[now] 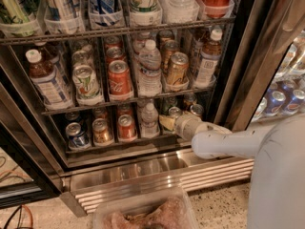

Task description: Pick green can from bottom shelf of fridge

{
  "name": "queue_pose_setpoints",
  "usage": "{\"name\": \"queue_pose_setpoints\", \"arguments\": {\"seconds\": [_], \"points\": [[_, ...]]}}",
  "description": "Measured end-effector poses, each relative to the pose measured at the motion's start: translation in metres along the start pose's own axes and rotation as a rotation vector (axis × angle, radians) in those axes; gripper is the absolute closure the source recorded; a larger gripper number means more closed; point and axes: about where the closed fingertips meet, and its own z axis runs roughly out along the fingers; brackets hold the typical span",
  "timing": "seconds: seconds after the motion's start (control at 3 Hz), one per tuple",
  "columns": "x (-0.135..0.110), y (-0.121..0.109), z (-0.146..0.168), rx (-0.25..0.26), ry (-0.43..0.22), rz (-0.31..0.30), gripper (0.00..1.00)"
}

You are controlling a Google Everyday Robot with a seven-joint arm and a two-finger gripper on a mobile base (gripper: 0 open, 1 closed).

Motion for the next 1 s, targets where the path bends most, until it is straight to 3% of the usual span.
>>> {"name": "queue_pose_setpoints", "arguments": {"seconds": [0.67, 1.0], "points": [[0.000, 0.000, 0.000, 0.000, 0.000, 0.000, 0.98], [-0.006, 0.012, -0.009, -0.045, -0.005, 0.012, 1.00]]}}
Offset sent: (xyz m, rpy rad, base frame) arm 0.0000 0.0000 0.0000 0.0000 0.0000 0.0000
